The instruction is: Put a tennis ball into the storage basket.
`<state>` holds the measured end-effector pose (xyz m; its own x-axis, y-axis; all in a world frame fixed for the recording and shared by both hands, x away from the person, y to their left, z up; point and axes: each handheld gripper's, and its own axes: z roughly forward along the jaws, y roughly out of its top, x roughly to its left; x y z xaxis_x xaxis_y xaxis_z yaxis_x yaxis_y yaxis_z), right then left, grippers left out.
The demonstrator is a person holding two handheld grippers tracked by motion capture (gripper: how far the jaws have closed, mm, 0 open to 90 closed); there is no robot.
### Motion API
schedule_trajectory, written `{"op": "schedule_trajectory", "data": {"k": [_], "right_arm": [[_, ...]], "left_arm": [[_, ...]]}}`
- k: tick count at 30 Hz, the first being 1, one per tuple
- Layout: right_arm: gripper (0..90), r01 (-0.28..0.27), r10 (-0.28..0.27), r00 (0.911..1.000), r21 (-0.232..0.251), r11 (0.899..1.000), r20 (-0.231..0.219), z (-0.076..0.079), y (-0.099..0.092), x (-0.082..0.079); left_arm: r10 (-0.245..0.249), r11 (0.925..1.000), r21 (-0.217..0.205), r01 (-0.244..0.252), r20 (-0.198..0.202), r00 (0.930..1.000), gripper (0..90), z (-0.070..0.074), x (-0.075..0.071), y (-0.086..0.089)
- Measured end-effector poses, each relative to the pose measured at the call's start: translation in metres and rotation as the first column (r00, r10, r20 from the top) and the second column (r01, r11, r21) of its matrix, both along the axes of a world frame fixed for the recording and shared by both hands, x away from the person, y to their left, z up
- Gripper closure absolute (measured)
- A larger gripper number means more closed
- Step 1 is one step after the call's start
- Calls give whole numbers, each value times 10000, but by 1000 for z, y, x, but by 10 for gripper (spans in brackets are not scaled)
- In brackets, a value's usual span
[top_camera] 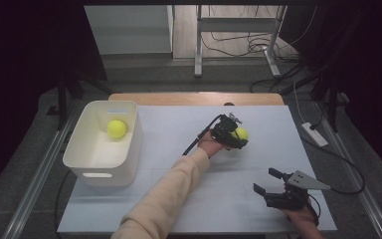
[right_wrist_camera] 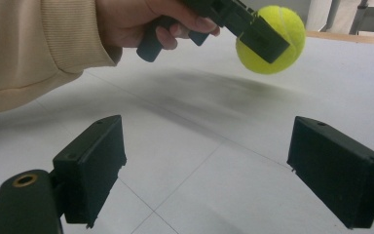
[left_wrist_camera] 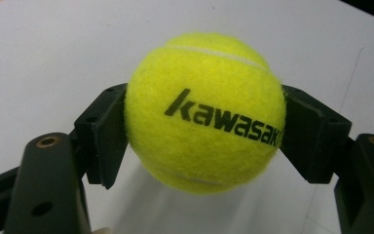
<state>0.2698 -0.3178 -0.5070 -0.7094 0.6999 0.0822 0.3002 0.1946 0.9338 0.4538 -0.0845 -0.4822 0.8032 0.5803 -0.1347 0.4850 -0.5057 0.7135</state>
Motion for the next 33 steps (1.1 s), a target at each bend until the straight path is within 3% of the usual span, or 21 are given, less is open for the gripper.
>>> {"op": "schedule_trajectory", "data": {"k": [11,33], "right_arm": [[139,53,-52,10000,-24,10000,52,0,0,0],[139,19,-20,10000,-132,9999,-23,-1,1,0]], "left_arm": [[-76,9994,-334,80,145,9999,267,13,-10,9],[-66,9990,-446,90,536,9985,266,28,-27,32]]}}
